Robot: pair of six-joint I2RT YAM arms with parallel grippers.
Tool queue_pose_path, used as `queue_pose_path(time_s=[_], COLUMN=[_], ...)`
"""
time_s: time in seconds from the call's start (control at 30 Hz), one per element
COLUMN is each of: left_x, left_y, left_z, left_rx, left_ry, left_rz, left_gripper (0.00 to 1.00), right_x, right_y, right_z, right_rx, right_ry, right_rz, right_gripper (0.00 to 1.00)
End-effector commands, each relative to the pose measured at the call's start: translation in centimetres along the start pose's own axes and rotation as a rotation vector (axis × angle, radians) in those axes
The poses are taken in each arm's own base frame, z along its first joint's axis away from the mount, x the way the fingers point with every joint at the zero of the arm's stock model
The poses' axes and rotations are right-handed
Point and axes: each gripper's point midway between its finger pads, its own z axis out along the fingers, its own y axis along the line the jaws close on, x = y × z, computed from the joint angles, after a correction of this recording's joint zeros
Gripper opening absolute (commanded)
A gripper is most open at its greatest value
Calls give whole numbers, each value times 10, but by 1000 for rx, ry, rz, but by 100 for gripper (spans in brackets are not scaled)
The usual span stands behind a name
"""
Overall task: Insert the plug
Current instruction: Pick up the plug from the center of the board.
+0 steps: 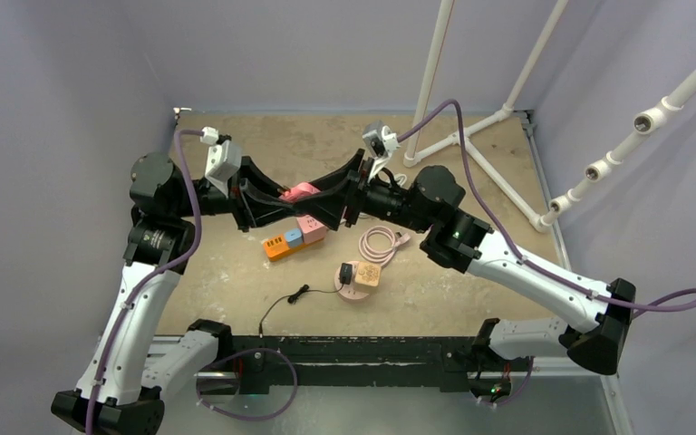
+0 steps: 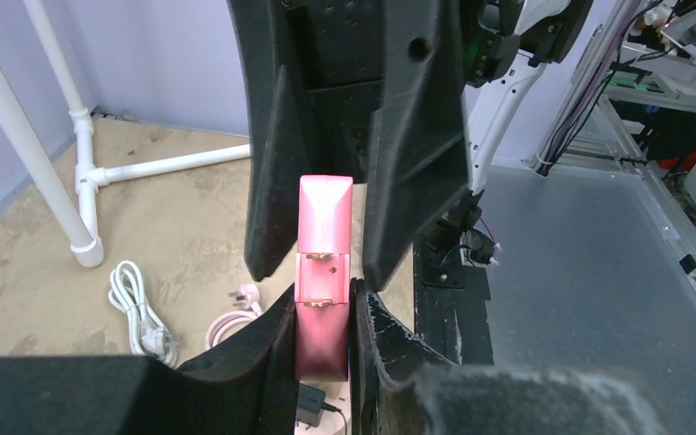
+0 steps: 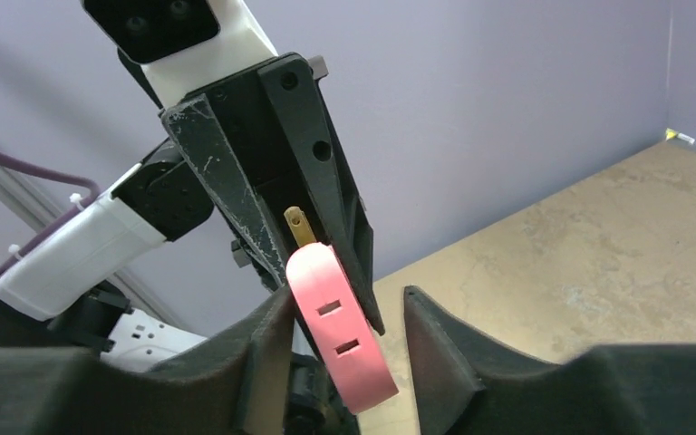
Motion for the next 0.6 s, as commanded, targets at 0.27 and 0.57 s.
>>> queue_pose_path(time_s=[0.27, 0.57], left_x=[-8, 18], left_y=[-8, 24], left_z=[-11, -53], left_rx=[-30, -155], left_ry=[76, 412], left_rz=[258, 983], left_gripper=[85, 99], right_x=[-34, -8], right_y=[17, 9], right_z=[-11, -23], right_rx=[-56, -76], right_ry=[-76, 138], right_rz=[-46, -132], right_gripper=[0, 0])
